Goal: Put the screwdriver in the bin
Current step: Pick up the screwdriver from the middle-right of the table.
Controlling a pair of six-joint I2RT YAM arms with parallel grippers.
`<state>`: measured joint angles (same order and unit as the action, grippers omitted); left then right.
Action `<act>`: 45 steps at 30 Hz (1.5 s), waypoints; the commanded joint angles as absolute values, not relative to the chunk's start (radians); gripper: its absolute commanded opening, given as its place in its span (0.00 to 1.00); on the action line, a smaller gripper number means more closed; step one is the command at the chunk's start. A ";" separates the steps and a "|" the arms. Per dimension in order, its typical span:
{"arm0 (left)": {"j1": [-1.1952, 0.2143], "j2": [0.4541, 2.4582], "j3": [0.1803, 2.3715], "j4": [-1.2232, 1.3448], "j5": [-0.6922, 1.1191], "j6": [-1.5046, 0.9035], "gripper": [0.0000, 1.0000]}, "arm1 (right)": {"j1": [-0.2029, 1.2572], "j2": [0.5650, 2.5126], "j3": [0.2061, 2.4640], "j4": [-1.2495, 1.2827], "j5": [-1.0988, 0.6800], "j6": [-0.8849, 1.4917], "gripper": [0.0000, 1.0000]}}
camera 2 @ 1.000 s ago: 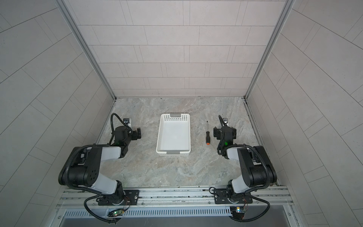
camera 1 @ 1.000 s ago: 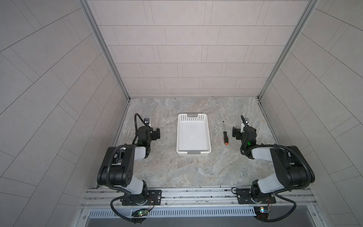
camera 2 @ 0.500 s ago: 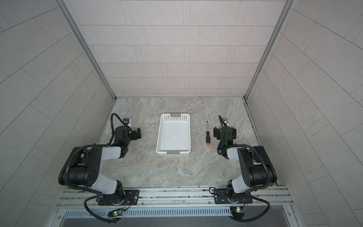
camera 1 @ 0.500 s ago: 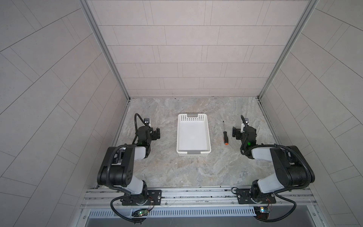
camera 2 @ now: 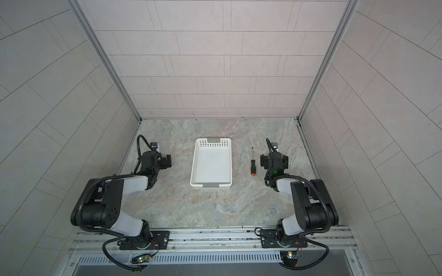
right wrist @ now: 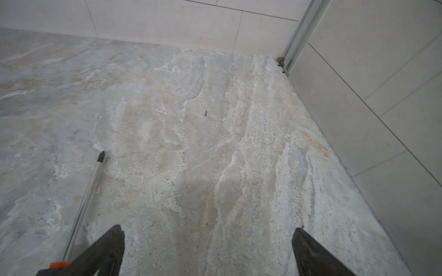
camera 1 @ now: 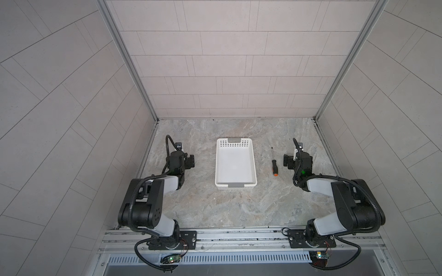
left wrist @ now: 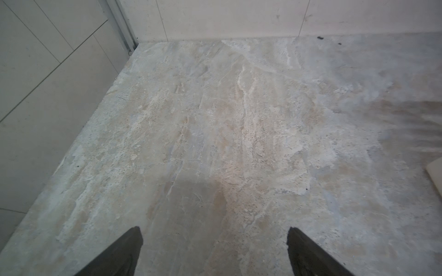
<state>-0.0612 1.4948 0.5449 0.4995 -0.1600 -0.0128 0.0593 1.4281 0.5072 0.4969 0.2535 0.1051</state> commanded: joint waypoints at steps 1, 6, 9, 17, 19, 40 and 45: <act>-0.107 1.367 0.642 0.295 -0.276 -0.032 1.00 | 0.064 1.311 0.628 0.193 0.378 0.267 1.00; -0.124 1.080 0.642 0.208 -0.144 -0.155 1.00 | 0.090 1.182 0.757 -0.050 0.340 0.375 1.00; -0.125 0.964 0.739 0.061 -0.024 -0.307 1.00 | 0.103 1.167 0.870 -0.228 0.268 0.472 1.00; -0.208 0.995 0.963 -0.278 -0.104 -0.545 1.00 | 0.268 1.247 1.100 -0.536 0.177 0.387 1.00; -0.245 1.046 0.986 -0.294 -0.131 -0.560 1.00 | 0.277 1.298 1.118 -0.584 0.159 0.394 1.00; -0.640 1.037 0.896 -0.409 -0.435 -0.520 1.00 | 0.325 1.539 1.034 -0.596 0.157 0.397 0.89; -0.641 1.046 0.892 -0.407 -0.460 -0.508 1.00 | 0.321 1.597 1.038 -0.572 0.124 0.399 0.88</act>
<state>-0.6411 1.0386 0.9081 -0.4004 -0.4118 -0.5034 0.3241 1.5753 1.0409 -0.5831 0.1390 0.3862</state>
